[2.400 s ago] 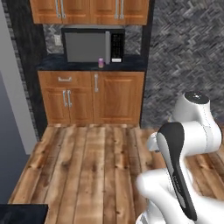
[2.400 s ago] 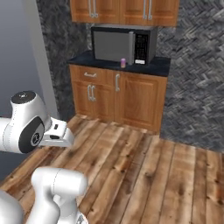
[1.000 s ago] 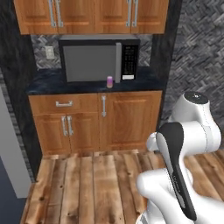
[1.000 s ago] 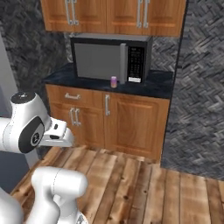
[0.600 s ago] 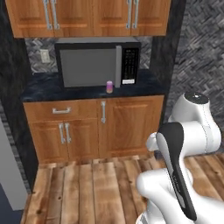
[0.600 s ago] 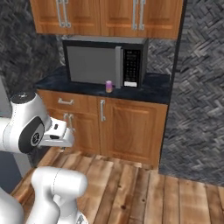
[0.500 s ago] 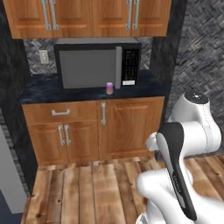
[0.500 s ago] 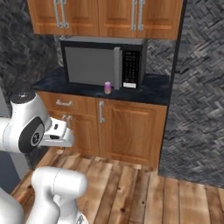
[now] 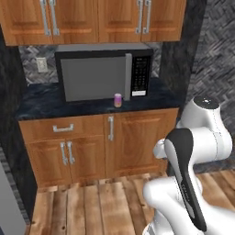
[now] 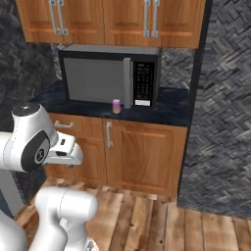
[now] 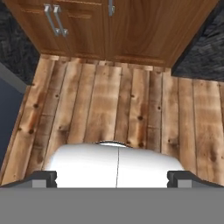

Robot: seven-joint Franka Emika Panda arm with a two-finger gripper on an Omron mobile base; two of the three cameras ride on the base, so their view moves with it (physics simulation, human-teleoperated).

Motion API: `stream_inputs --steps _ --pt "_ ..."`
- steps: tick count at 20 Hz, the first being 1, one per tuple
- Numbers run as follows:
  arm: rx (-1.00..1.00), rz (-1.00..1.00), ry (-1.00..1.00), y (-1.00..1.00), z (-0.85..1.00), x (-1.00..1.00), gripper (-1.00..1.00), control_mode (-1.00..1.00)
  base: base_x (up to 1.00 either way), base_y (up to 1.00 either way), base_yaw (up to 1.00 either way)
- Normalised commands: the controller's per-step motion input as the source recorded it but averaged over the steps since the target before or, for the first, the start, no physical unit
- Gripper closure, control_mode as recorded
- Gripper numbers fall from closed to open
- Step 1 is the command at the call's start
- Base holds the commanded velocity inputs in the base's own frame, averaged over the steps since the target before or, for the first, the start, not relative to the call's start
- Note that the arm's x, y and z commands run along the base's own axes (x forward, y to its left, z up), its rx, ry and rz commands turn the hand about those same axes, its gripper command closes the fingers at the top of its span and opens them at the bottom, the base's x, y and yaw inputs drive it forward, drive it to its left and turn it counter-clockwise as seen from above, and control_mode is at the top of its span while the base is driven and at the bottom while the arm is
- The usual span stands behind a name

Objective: Four empty soda cans are scattered around the kitchen. Gather all the cans and cluster them next to the stove for recycling.

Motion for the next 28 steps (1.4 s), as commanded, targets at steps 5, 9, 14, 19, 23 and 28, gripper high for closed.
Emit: stream_inputs --steps 5,9,14,19,23,28 --pt "0.0 0.0 0.0 0.0 0.0 0.0 -1.0 1.0 0.53 0.37 -0.11" --pt "0.0 0.0 0.0 0.0 0.0 0.0 -1.0 1.0 0.53 0.36 -0.11" --pt "0.0 0.0 0.0 0.0 0.0 0.0 -1.0 1.0 0.55 0.33 -0.09" --pt "0.0 0.0 0.0 0.0 0.0 0.0 -1.0 1.0 0.55 0.32 -0.06" --pt "0.0 0.0 0.0 0.0 0.0 0.0 -1.0 1.0 0.52 0.29 -0.03" --pt "0.0 0.0 0.0 0.0 0.0 0.0 -1.0 1.0 0.44 0.24 -0.03"
